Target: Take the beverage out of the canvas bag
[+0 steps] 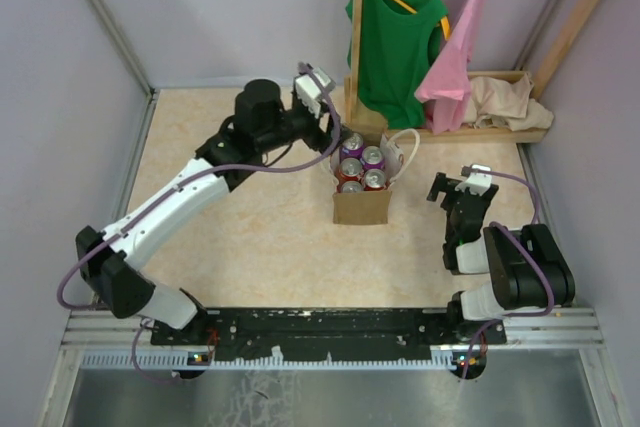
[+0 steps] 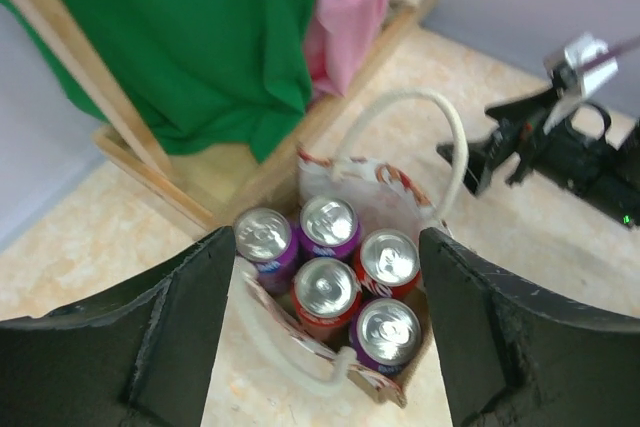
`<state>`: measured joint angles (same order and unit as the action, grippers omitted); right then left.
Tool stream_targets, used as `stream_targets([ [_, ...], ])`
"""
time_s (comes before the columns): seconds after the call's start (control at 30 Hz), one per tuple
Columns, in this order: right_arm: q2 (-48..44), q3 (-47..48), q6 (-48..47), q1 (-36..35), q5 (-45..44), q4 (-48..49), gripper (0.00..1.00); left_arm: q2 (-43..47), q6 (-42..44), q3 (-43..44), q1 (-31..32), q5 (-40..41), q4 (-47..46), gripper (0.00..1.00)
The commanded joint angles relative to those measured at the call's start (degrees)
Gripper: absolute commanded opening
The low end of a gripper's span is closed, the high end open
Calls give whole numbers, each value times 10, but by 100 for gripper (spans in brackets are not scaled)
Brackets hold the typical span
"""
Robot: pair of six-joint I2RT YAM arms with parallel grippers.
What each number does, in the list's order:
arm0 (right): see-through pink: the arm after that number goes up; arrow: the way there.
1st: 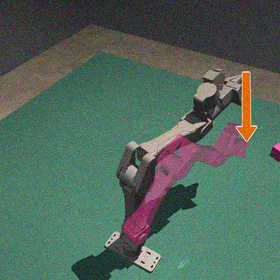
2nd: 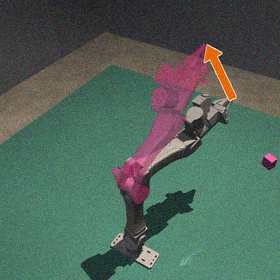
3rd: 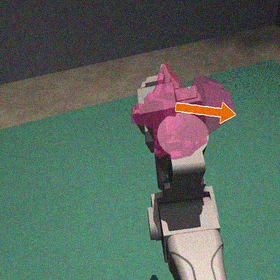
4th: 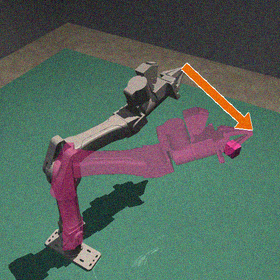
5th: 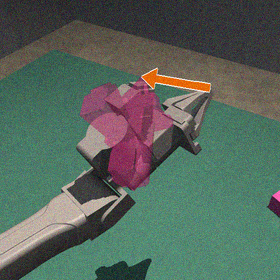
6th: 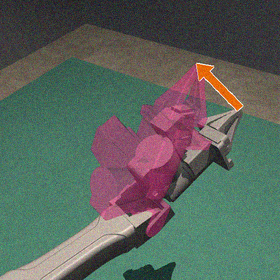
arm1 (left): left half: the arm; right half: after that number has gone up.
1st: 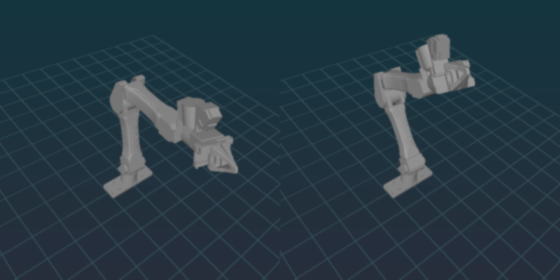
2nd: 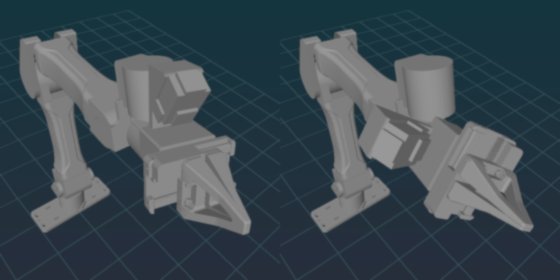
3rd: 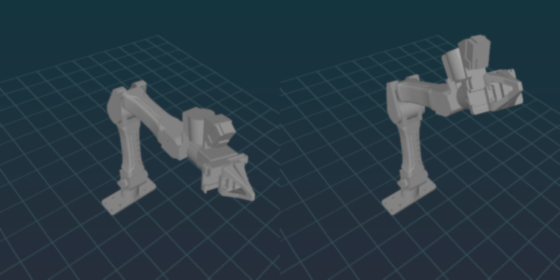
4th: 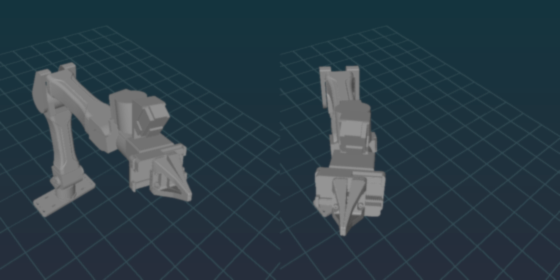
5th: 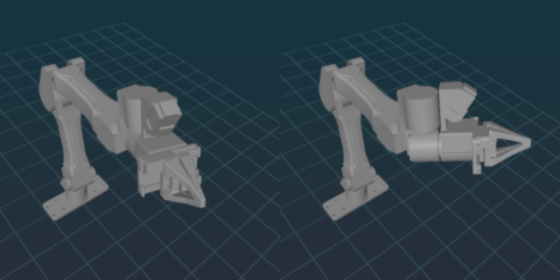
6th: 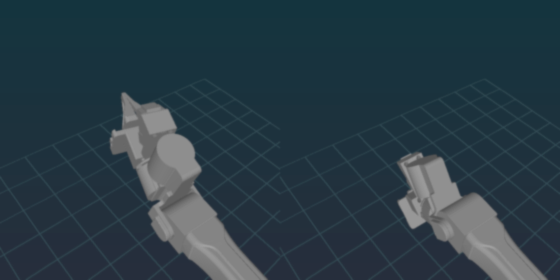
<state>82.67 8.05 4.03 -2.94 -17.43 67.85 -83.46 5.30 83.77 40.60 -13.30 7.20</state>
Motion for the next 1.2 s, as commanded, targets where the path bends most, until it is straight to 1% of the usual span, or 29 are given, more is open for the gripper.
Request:
stream_targets([
  [0.0, 0, 15, -6, 0, -6, 33, 99, -56, 34, 19, 49, 25, 71, 81],
  [0.07, 1, 15, -5, 0, -7, 33, 99, -84, 40, 32, 65, 53, 87, 81],
  [0.2, 0, 15, -6, 0, -6, 33, 99, -121, 37, 41, 80, 72, 89, 80],
  [0.33, 0, 15, -5, 0, -6, 33, 99, -145, 29, 51, 92, 102, 102, 83],
  [0.5, 0, 15, -6, 0, -6, 33, 99, -164, 21, 46, 109, 150, 123, 88],
  [0.77, 0, 15, -6, 0, -6, 33, 99, -188, -1, 32, 117, 243, 138, 88],
  [0.87, 0, 15, -6, 0, -7, 33, 99, -189, -1, 24, 119, 261, 149, 88],
  [0.93, 0, 15, -6, 1, -6, 33, 99, -188, -4, 13, 120, 266, 150, 86],
  [1.03, 0, 15, -5, 0, -6, 33, 99, -186, -17, 1, 123, 257, 155, 73],
  [1.07, 0, 15, -5, 1, -6, 33, 99, -185, -23, 1, 125, 252, 159, 71],
  [1.13, 0, 15, -6, 0, -6, 33, 99, -182, -32, 1, 134, 246, 167, 71],
  [1.17, 0, 15, -5, 0, -7, 33, 99, -180, -36, 3, 139, 246, 172, 75],
])
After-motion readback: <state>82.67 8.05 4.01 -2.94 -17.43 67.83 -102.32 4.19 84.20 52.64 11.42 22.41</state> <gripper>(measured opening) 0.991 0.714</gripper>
